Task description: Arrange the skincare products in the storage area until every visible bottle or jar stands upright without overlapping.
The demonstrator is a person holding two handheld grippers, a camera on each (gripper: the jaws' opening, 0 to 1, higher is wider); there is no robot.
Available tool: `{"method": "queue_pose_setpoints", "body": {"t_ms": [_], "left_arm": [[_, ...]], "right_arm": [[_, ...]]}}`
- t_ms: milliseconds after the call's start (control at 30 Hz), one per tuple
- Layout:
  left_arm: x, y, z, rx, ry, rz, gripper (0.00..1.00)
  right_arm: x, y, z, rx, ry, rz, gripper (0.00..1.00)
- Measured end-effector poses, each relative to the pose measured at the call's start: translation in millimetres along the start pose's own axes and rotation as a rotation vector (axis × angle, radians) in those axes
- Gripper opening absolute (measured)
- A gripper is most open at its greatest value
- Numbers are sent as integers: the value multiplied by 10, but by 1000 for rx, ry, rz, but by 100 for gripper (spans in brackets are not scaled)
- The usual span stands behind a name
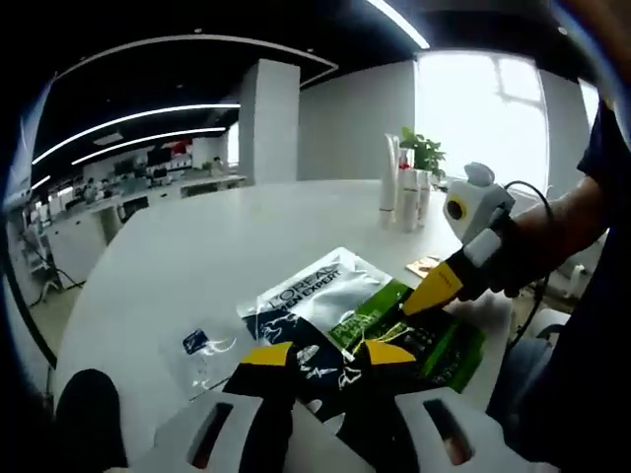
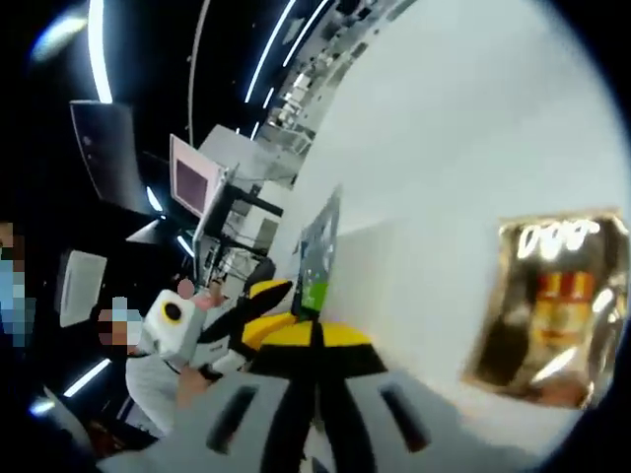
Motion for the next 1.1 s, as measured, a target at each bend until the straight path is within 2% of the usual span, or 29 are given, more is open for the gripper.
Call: {"method": "queue_pose_setpoints", "body": {"t_ms": [200, 567, 833, 1100], "left_arm": [[55, 39, -46, 12, 32, 33, 34], [61, 54, -53, 20, 55, 38, 40], [116, 110, -93, -16, 202, 98, 44], [104, 120, -87, -25, 240, 98, 45]], "right_arm": [[44, 54, 42, 4, -16, 17, 0], [119, 186, -27, 20, -27, 66, 0], [167, 306, -95, 24, 10, 101, 0], [204, 347, -159, 55, 4, 139, 0]]}}
Point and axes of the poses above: the point that each gripper's makers call its tool centre point, and the gripper's own axes: y roughly backward along the fingers, z roughly to its right, x roughly out of its top, the point moved 4 cm from there along y, roughly backward along the fingers, and after that the axes turned 5 degrees about x, right-handed, at the moved point
